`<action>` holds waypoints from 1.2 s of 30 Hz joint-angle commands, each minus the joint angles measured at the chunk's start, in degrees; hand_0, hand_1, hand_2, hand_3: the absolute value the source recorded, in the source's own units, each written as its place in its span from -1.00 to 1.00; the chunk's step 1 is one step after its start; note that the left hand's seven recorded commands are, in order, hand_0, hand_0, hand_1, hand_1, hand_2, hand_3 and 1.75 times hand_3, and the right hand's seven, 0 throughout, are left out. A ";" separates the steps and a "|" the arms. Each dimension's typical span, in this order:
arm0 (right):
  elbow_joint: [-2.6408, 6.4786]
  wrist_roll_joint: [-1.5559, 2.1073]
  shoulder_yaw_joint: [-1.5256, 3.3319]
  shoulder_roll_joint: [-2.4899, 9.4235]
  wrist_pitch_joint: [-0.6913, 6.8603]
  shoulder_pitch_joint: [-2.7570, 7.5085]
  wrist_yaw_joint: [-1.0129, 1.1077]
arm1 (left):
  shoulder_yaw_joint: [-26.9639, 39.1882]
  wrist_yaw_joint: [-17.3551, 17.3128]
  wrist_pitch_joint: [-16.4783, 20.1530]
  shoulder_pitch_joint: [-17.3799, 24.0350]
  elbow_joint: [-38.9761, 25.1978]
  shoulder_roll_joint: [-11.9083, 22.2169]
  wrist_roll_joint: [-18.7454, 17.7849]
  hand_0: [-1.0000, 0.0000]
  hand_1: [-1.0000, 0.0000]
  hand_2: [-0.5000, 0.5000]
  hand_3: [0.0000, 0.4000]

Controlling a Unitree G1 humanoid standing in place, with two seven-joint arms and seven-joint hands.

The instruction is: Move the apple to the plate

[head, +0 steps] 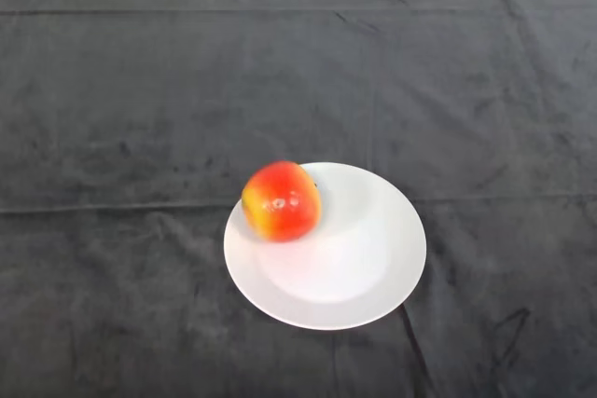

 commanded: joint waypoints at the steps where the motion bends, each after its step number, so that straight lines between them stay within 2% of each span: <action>1: 1.35 -0.75 -0.65 -1.53 -0.41 0.09 -0.27 | 0.06 0.86 -1.80 -3.45 2.80 4.58 0.13 1.00 1.00 0.00 -1.00; 11: 1.69 -0.74 -0.63 -1.58 -0.70 0.08 -0.34 | -0.84 0.56 -2.52 -3.51 3.34 4.72 -0.33 1.00 1.00 0.00 -1.00; 13: 1.78 -0.72 -0.65 -1.69 -0.76 0.11 -0.30 | -0.96 0.44 -2.57 -3.47 3.38 4.80 -0.47 1.00 1.00 0.00 -1.00; 36: 2.18 -0.67 -0.63 -1.73 -0.84 -0.10 -0.38 | -2.22 0.22 -2.52 -3.17 3.07 4.84 -1.69 1.00 1.00 0.00 -1.00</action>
